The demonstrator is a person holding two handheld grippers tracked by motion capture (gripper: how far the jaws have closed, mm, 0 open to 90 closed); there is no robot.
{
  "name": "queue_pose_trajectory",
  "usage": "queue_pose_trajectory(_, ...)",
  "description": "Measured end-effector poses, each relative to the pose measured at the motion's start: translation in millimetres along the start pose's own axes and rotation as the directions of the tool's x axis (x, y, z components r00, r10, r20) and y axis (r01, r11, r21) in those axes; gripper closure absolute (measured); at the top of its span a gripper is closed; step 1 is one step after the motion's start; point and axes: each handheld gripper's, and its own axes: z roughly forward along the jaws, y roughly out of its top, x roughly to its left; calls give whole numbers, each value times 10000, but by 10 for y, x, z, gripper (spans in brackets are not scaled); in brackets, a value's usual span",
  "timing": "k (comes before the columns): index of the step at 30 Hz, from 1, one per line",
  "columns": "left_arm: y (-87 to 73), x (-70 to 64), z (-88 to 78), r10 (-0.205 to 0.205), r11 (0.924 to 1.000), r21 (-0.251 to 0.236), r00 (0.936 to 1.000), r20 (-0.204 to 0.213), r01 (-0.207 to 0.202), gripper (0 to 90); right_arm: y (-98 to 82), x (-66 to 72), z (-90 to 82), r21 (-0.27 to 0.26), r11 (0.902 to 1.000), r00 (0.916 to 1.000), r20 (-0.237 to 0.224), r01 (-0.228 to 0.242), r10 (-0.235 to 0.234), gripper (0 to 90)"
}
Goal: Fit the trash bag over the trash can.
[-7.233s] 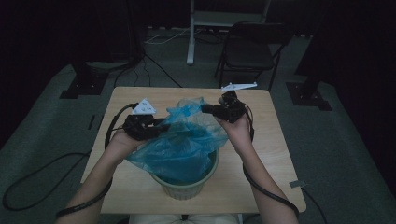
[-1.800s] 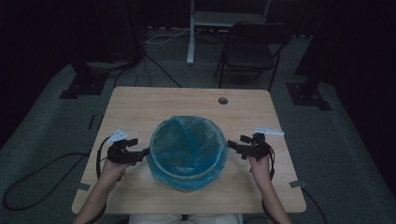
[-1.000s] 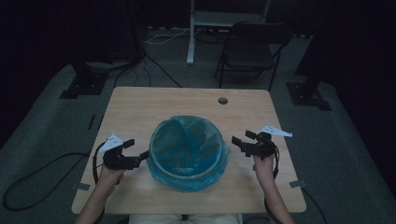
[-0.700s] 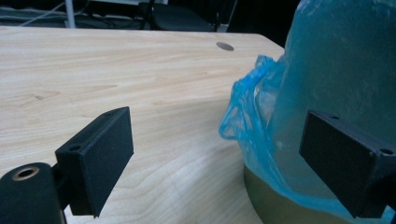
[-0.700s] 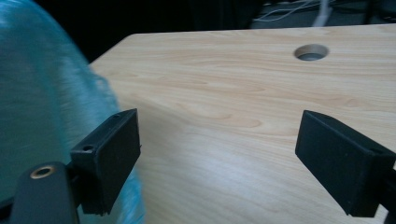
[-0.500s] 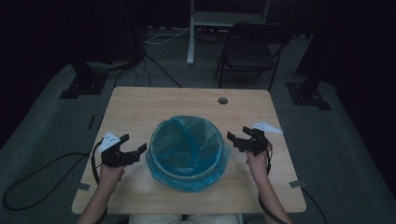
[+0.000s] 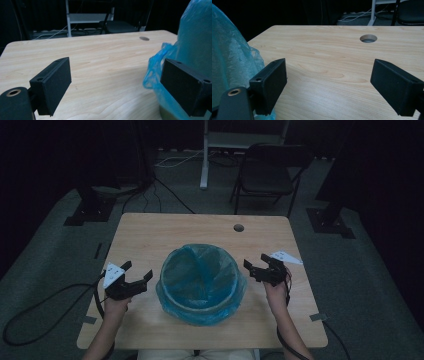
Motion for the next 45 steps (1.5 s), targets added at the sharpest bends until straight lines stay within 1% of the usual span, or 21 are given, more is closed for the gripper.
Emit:
queue_pose_trajectory(2, 0, 0, 0, 0, 10000, 0, 10000, 0, 0, 105, -3, -4, -6, 5, 10000, 10000, 53, 2, -2, 129)
queue_pose_trajectory(3, -37, 51, -42, -43, 9999, -95, 9999, -105, 42, 105, -13, -19, -24, -14, 10000, 9999, 128, 58, -57, 129)
queue_pose_trajectory(5, -56, 75, -64, -27, 10000, -84, 9998, -205, 25, 105, -27, -33, -43, 8, 10000, 9996, 279, 68, -68, 129)
queue_pose_trajectory(8, -90, 116, -109, -32, 9999, -105, 9996, -292, 29, 105, -58, -72, -84, -75, 10000, 9993, 381, -49, 51, 130)
queue_pose_trajectory(10, -117, 150, -139, -62, 9999, -87, 9997, -217, 61, 105, -84, -103, -116, -148, 9998, 9990, 426, -151, 158, 130)
queue_pose_trajectory(14, -170, 200, -211, -50, 10000, -81, 9998, -199, 48, 105, -150, -155, -181, -145, 9995, 9982, 530, -286, 294, 129)
queue_pose_trajectory(15, -184, 211, -230, -20, 10000, -90, 9997, -233, 18, 105, -170, -163, -195, -125, 9995, 9977, 600, -304, 311, 130)
queue_pose_trajectory(16, -197, 227, -250, 1, 9999, -122, 9998, -173, -4, 105, -193, -170, -212, -142, 9994, 9969, 722, -310, 319, 130)
queue_pose_trajectory(17, -211, 243, -268, 19, 10000, -66, 9999, -168, -21, 105, -216, -181, -227, -179, 9993, 9966, 751, -319, 331, 130)
queue_pose_trajectory(18, -229, 256, -285, 57, 10000, -19, 9996, -281, -57, 105, -236, -192, -242, -108, 9993, 9964, 767, -353, 361, 130)
queue_pose_trajectory(19, -249, 274, -303, 44, 10000, 3, 9996, -267, -44, 105, -257, -201, -255, -81, 9994, 9958, 846, -333, 339, 130)
queue_pose_trajectory(20, -269, 294, -319, -6, 10000, 60, 9997, -260, 7, 105, -280, -212, -274, -106, 9994, 9954, 895, -325, 333, 130)
queue_pose_trajectory(22, -317, 330, -354, -9, 9999, 138, 9993, -379, 15, 105, -320, -237, -310, -71, 9994, 9948, 959, -343, 348, 130)
queue_pose_trajectory(28, -455, 425, -458, -357, 9991, 213, 9971, -675, 372, 105, -464, -321, -448, 23, 9988, 9916, 1199, -494, 488, 129)
queue_pose_trajectory(30, -493, 443, -497, -368, 9989, 270, 9963, -775, 390, 105, -516, -349, -499, 56, 9990, 9884, 1453, -446, 434, 129)
queue_pose_trajectory(33, -544, 467, -563, -404, 9985, 338, 9955, -858, 434, 105, -591, -407, -582, 80, 9984, 9852, 1624, -563, 542, 130)
queue_pose_trajectory(37, -622, 494, -657, -513, 9974, 450, 9940, -968, 558, 105, -703, -478, -685, 177, 9983, 9804, 1900, -557, 513, 130)
queue_pose_trajectory(38, -643, 501, -680, -489, 9972, 505, 9934, -1036, 543, 105, -733, -494, -710, 227, 9980, 9793, 1956, -585, 529, 130)
queue_pose_trajectory(42, -710, 537, -780, -640, 9955, 627, 9923, -1060, 709, 105, -853, -558, -815, 353, 9965, 9739, 2170, -755, 661, 130)
queue_pose_trajectory(45, -745, 553, -864, -612, 9947, 748, 9916, -1137, 700, 105, -937, -592, -908, 406, 9953, 9701, 2304, -882, 766, 130)
